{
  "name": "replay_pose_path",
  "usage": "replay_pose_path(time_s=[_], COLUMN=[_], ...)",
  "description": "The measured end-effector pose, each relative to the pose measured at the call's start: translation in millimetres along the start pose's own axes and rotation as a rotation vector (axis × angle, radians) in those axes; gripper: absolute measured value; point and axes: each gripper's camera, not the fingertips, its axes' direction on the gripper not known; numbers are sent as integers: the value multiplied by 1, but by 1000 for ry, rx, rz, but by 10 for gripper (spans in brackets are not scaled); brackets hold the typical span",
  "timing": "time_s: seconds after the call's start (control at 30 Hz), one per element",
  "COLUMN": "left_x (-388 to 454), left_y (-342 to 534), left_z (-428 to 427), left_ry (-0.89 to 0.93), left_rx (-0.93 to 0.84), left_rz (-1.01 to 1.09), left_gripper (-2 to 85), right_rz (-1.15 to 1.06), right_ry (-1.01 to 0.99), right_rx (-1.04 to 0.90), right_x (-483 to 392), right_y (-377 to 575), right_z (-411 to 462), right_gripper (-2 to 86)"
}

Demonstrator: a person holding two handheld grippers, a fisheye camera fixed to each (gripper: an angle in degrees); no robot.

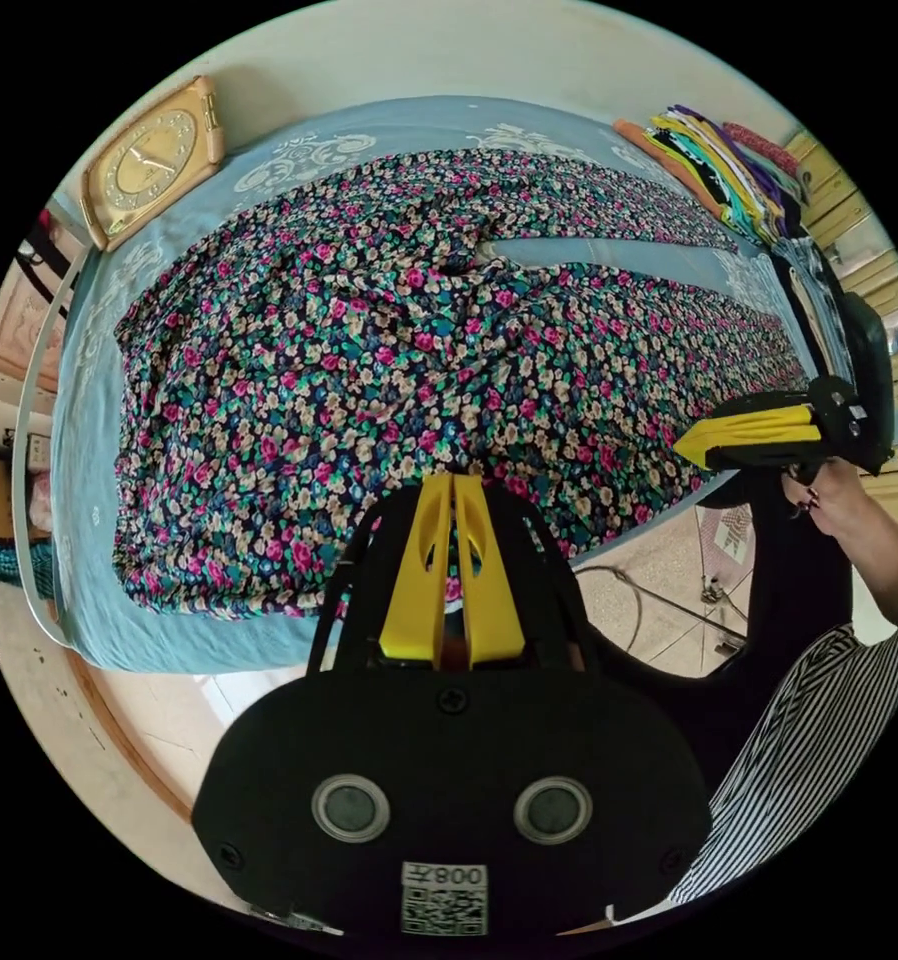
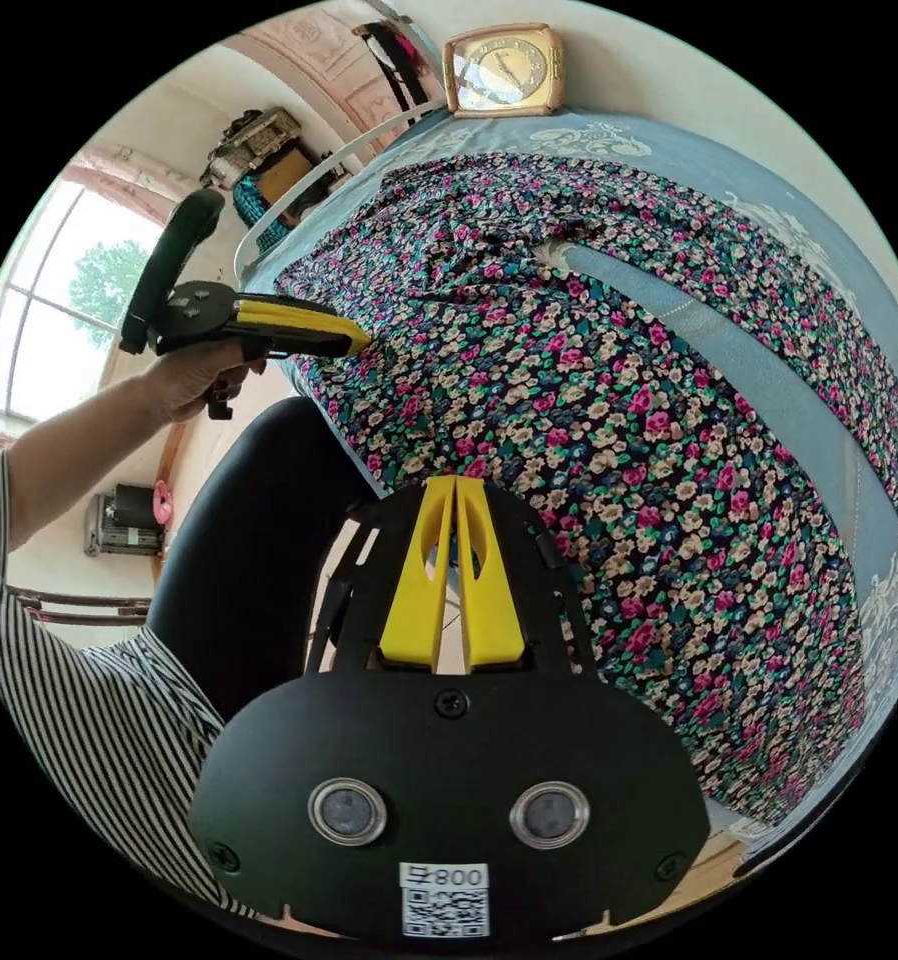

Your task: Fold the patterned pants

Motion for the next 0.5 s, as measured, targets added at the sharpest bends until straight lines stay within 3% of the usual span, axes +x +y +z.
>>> replay_pose_path(time_s=[0.13,0.3,0.5], left_x=[0,6,6], left_y=[-9,-59,-122], left_z=[-28,-32,-32], left_ry=[88,114,85], left_rx=[166,218,235], left_rz=[38,96,78], left_gripper=[3,4,4], right_rz=[273,705,821], right_ry=[62,178,239], right_rx=[199,401,447], right_x=[92,261,341], right_y=[27,72,52], right_z=[-90,-213,-275], right_gripper=[6,36,62])
